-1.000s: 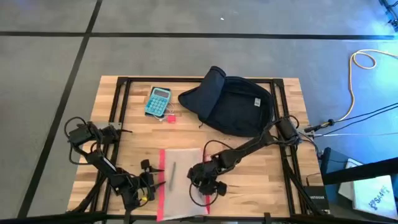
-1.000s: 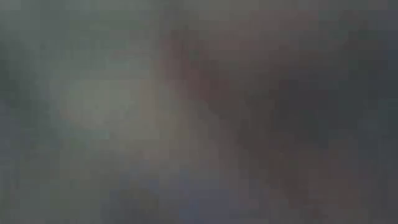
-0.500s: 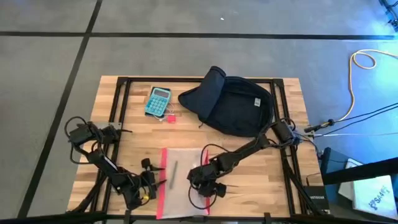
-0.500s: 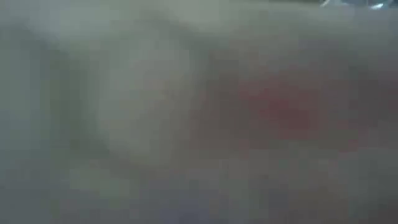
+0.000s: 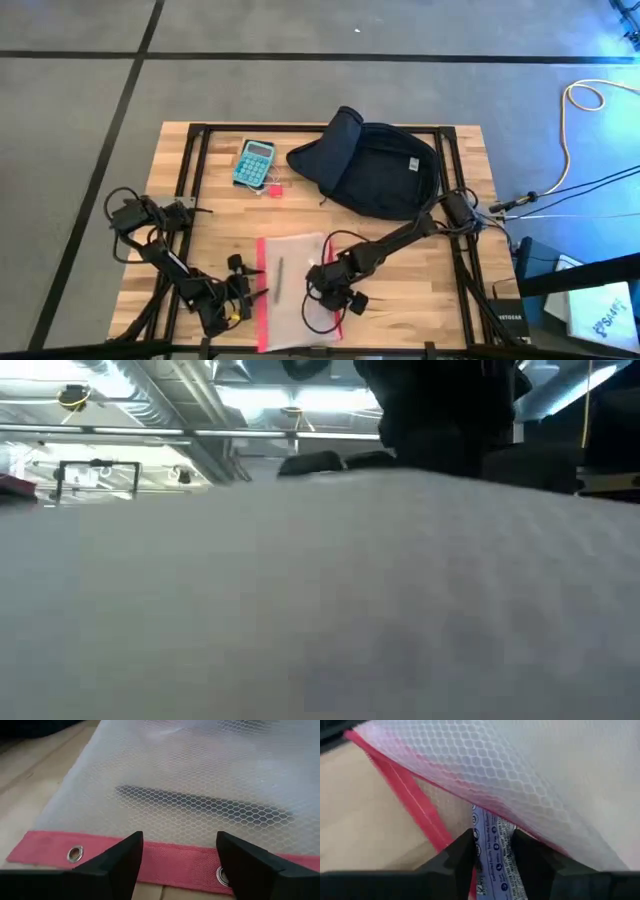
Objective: Unpack backpack
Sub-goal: Remove the purple chocolate bar from the transparent zip bag
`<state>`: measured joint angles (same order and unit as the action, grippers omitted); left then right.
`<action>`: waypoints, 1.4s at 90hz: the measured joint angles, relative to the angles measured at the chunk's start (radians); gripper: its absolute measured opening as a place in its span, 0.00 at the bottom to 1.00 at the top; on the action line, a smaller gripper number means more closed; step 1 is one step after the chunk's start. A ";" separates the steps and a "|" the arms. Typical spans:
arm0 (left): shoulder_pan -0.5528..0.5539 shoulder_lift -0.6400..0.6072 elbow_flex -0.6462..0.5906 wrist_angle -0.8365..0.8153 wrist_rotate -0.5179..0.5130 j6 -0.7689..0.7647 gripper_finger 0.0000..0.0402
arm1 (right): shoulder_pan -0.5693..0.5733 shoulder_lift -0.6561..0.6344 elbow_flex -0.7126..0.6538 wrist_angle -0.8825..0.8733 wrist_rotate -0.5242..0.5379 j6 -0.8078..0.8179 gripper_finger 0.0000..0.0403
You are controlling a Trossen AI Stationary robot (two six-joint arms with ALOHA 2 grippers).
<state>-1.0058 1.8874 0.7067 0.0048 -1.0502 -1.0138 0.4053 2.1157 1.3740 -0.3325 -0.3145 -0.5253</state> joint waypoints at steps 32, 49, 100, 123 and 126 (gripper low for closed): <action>0.000 0.000 0.000 -0.003 -0.006 -0.004 0.59 | 0.000 -0.030 0.002 -0.158 0.010 0.094 0.21; 0.000 0.000 0.000 -0.002 -0.007 -0.007 0.59 | 0.000 -0.051 -0.001 -0.285 0.009 0.161 0.19; -0.001 0.000 -0.001 0.005 -0.007 -0.020 0.59 | 0.000 -0.306 -0.295 -0.351 0.166 0.446 0.15; -0.001 0.001 -0.001 0.006 -0.009 -0.020 0.59 | 0.000 -0.531 -0.526 -0.204 0.359 0.643 0.15; -0.001 0.001 -0.001 0.006 -0.009 -0.020 0.59 | 0.000 -0.545 -0.552 -0.170 0.370 0.656 0.15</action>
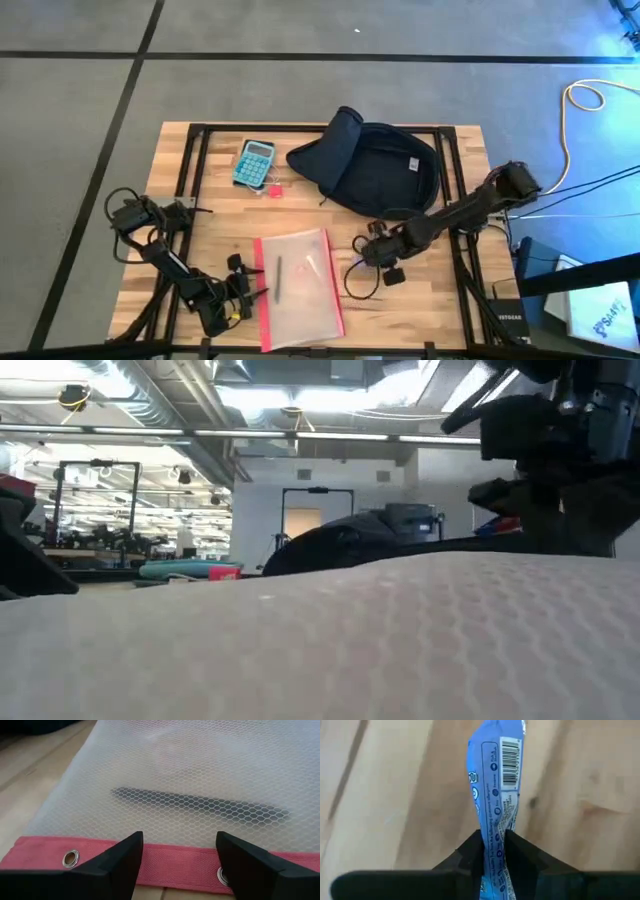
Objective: Unpack backpack
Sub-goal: Remove the purple chocolate bar from the transparent zip bag, then remove the pink earphone from the zip bag
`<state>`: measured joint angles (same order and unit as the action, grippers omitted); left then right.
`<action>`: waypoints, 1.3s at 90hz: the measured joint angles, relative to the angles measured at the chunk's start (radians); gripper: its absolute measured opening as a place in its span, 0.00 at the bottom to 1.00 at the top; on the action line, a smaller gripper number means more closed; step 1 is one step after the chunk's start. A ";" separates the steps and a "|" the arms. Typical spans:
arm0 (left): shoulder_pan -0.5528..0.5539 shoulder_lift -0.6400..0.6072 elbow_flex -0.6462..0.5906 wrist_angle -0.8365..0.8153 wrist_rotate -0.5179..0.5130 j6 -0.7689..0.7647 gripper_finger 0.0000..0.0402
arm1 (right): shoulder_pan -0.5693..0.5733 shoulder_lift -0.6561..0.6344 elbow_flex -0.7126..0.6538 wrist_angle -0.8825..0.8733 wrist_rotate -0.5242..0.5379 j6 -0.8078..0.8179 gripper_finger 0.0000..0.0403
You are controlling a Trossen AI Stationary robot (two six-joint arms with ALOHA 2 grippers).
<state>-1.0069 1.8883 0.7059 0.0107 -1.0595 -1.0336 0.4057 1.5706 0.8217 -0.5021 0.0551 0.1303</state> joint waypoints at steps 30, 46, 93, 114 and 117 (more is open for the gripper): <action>0.001 0.000 0.000 0.000 -0.005 0.015 0.59 | -0.006 -0.010 -0.089 0.081 0.148 0.131 0.42; 0.002 0.000 0.000 0.000 -0.006 0.015 0.59 | 0.009 -0.010 -0.024 0.168 0.345 0.085 0.60; 0.002 0.001 0.000 0.005 -0.021 0.009 0.59 | 0.088 0.134 0.048 0.399 0.239 0.067 0.68; 0.002 0.001 0.000 0.002 -0.032 0.021 0.59 | 0.098 0.270 0.116 0.440 0.183 0.059 0.67; 0.003 0.001 0.000 0.002 -0.032 0.021 0.59 | 0.098 0.289 0.127 0.455 0.171 0.049 0.67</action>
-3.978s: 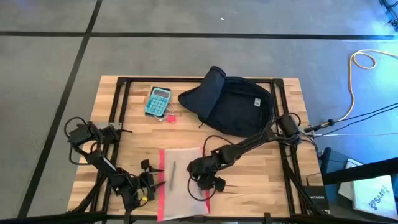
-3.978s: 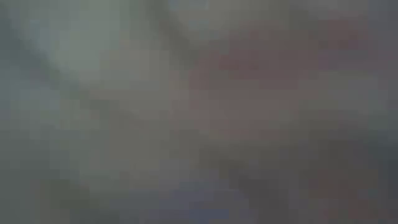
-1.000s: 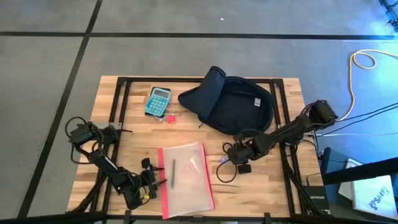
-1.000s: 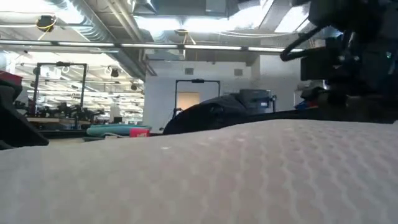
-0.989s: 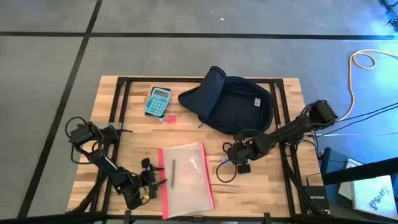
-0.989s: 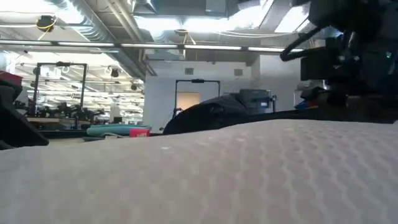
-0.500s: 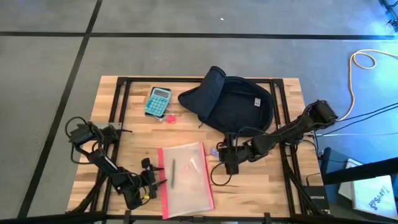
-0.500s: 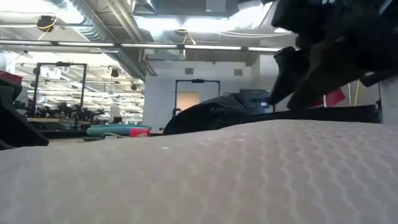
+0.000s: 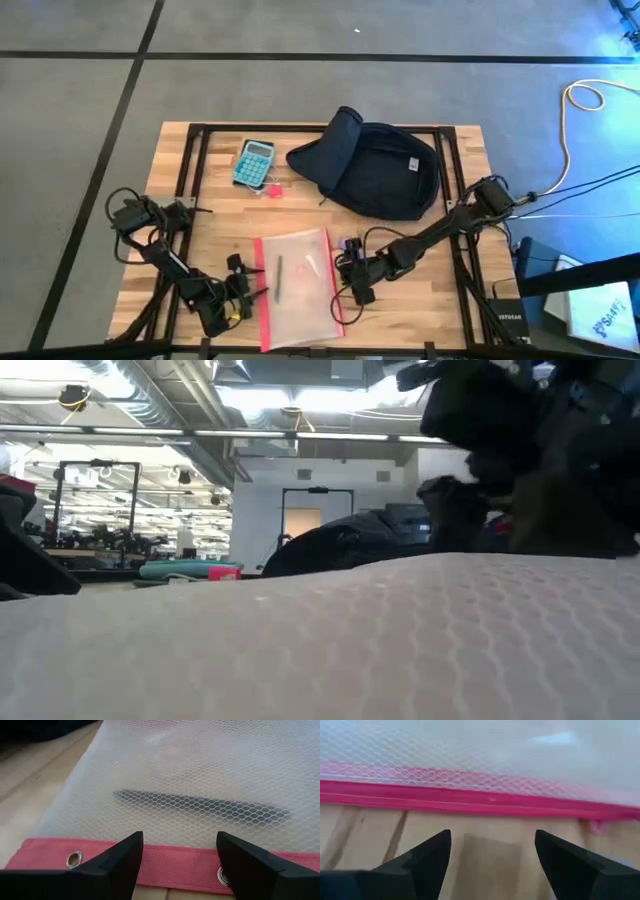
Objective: Unpack backpack
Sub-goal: Remove the pink earphone from the zip bag
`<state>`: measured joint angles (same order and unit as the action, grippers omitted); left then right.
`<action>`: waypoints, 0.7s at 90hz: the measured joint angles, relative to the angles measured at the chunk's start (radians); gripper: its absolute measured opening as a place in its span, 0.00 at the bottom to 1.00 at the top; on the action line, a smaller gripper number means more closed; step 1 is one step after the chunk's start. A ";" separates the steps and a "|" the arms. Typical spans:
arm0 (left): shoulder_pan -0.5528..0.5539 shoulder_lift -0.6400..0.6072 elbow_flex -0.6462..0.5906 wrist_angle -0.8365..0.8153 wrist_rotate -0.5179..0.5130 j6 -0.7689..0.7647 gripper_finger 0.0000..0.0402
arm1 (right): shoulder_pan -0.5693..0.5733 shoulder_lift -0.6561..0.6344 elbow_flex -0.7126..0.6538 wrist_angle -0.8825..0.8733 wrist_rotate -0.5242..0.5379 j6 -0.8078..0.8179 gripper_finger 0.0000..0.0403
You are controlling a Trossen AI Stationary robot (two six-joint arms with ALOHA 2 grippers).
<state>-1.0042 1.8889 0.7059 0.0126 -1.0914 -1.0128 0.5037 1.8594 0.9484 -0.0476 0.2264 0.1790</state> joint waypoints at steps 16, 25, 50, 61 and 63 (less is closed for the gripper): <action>0.000 0.000 0.000 -0.002 -0.003 0.003 0.59 | -0.004 0.074 0.072 0.050 -0.008 -0.030 0.67; 0.000 0.000 0.000 -0.003 -0.003 0.002 0.59 | -0.009 0.077 0.101 0.047 -0.007 -0.058 0.67; 0.000 0.000 0.000 -0.002 -0.004 -0.001 0.59 | -0.049 0.077 0.152 0.048 -0.002 -0.087 0.67; 0.000 0.000 0.000 -0.001 -0.004 -0.003 0.59 | -0.062 0.077 0.160 0.049 -0.012 -0.099 0.67; 0.000 0.000 0.000 -0.001 -0.004 -0.003 0.59 | -0.066 0.077 0.161 0.052 -0.016 -0.104 0.67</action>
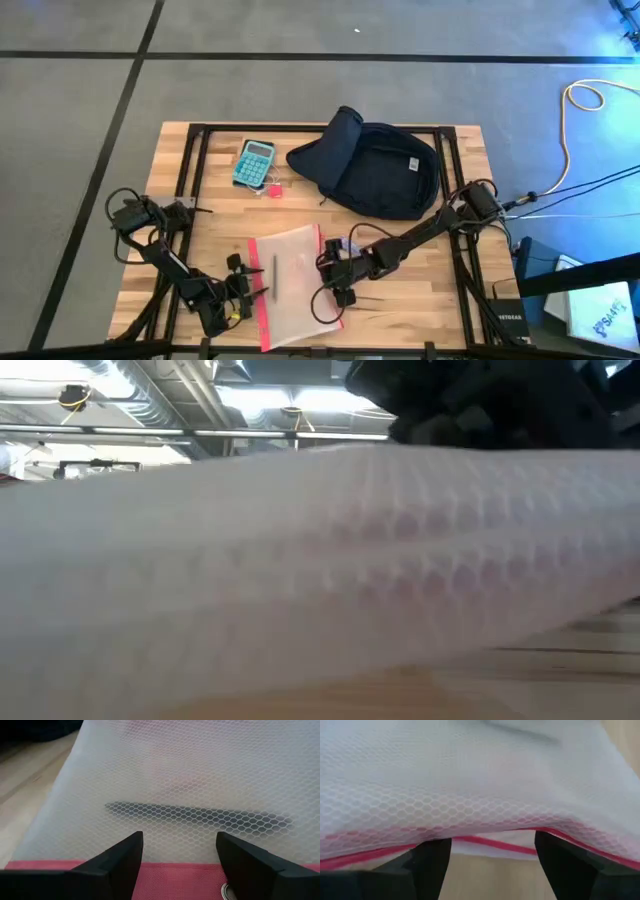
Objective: Unpack backpack
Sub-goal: Remove the pink earphone from the zip bag
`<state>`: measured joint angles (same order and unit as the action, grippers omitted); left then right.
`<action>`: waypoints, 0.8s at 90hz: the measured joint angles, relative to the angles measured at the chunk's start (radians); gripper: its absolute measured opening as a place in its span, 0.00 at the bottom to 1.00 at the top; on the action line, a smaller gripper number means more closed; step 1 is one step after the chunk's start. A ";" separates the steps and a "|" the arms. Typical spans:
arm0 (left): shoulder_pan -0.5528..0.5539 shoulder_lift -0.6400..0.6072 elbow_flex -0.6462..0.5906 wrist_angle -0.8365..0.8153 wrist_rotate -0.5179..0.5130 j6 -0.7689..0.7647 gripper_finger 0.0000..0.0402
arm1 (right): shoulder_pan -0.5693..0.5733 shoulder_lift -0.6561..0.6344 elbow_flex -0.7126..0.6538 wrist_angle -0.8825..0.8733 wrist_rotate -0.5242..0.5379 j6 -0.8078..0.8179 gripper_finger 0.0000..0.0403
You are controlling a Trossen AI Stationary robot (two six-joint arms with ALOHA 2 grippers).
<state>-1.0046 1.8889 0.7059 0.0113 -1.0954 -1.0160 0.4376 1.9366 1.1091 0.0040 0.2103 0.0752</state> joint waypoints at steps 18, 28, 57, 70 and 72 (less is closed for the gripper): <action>0.000 0.000 0.000 0.000 0.001 -0.003 0.59 | -0.021 -0.003 0.000 -0.022 -0.099 0.029 0.67; 0.000 0.000 0.000 0.001 0.012 -0.008 0.59 | -0.020 -0.017 0.000 -0.090 -0.111 0.025 0.67; -0.002 0.000 0.000 0.002 0.019 -0.008 0.59 | -0.021 -0.030 0.000 0.001 -0.116 0.015 0.67; -0.002 0.000 0.000 0.001 0.019 -0.008 0.59 | -0.021 -0.031 0.000 0.008 -0.117 0.003 0.67; -0.002 0.000 0.000 0.001 0.019 -0.008 0.59 | -0.021 -0.031 0.000 0.005 -0.117 0.001 0.67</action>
<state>-1.0065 1.8889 0.7063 0.0124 -1.0760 -1.0245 0.4164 1.9060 1.1095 0.0091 0.0937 0.0759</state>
